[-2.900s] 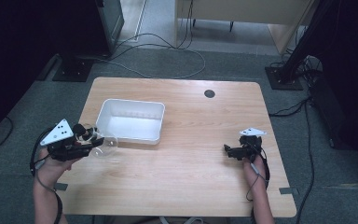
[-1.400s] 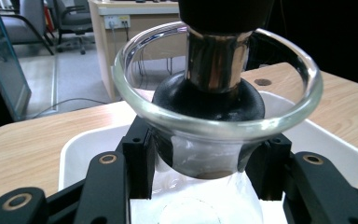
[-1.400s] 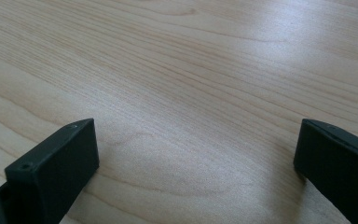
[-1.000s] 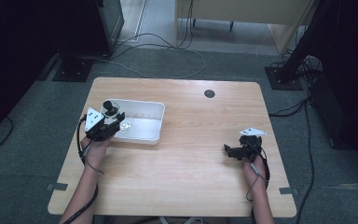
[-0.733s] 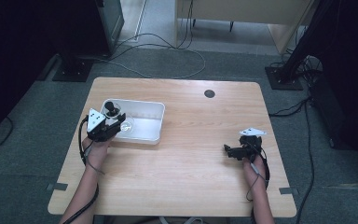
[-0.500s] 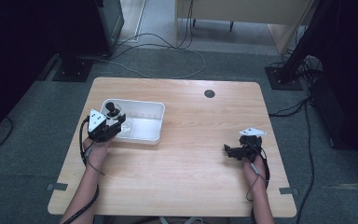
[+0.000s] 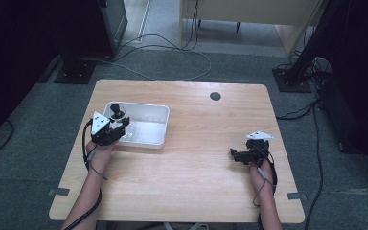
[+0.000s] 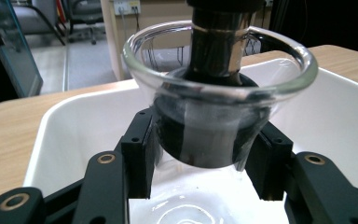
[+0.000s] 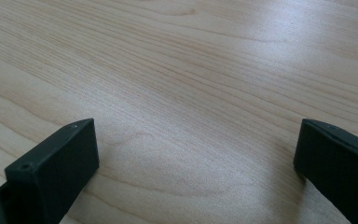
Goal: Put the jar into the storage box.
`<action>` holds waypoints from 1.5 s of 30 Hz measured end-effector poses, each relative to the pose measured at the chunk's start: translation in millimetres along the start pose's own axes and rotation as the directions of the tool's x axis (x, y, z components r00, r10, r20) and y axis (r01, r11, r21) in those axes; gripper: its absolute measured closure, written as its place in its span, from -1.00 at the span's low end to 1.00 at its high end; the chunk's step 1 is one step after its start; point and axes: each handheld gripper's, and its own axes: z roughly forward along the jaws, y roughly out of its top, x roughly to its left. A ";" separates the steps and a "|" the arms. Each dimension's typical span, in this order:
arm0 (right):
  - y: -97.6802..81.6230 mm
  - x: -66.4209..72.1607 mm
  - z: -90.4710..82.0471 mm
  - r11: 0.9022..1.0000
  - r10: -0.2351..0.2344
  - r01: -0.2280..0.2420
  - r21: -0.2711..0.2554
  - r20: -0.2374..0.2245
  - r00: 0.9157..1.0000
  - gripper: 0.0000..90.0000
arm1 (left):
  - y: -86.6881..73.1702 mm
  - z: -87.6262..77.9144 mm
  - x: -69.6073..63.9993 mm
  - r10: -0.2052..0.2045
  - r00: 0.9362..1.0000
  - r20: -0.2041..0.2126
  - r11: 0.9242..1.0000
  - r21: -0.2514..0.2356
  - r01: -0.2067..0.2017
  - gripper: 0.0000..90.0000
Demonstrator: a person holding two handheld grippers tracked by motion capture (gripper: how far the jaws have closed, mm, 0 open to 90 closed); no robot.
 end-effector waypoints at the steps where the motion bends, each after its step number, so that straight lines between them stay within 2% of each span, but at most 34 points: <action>1: 0.0 0.0 0.0 1.000 0.000 0.000 0.000 0.000 1.000 -1.00 | 0.0 0.0 0.0 0.000 1.000 0.000 1.000 0.000 0.000 0.11; 17: 0.0 0.0 0.0 1.000 0.000 0.000 0.000 0.000 1.000 -1.00 | -0.3 0.3 1.7 0.004 1.000 0.015 1.000 0.025 -0.004 0.05; 19: 0.0 0.0 0.0 1.000 0.000 0.000 0.000 0.000 1.000 -1.00 | 0.3 -1.7 2.2 0.017 1.000 0.006 0.999 0.035 -0.017 -0.08; 25: 0.0 0.0 0.0 1.000 0.000 0.000 0.000 0.000 1.000 -1.00 | 1.1 -3.7 4.4 0.010 1.000 0.015 0.999 0.046 -0.011 -0.11; 29: 0.0 0.0 0.0 1.000 0.000 0.000 0.000 0.000 1.000 -1.00 | 2.6 -6.0 5.0 0.016 1.000 0.027 0.998 0.061 -0.018 -0.22; 31: 0.0 0.0 0.0 1.000 0.000 0.000 0.000 0.000 1.000 -1.00 | 3.8 -8.0 4.3 0.030 0.999 0.034 0.997 0.071 -0.033 -0.31; 34: 0.0 0.0 0.0 1.000 0.001 -0.001 0.000 0.000 1.000 -1.00 | 5.9 -8.7 3.8 0.024 0.998 0.056 0.995 0.090 -0.029 -0.35; 37: 0.0 0.0 0.0 1.000 0.000 0.000 0.000 0.000 1.000 -1.00 | 6.2 -8.9 2.0 0.044 0.998 0.055 0.993 0.111 -0.050 -0.37; 45: 0.0 0.0 0.0 1.000 0.000 0.000 0.000 0.000 1.000 -1.00 | 8.9 -11.7 1.3 0.056 0.996 0.071 0.987 0.144 -0.066 -0.42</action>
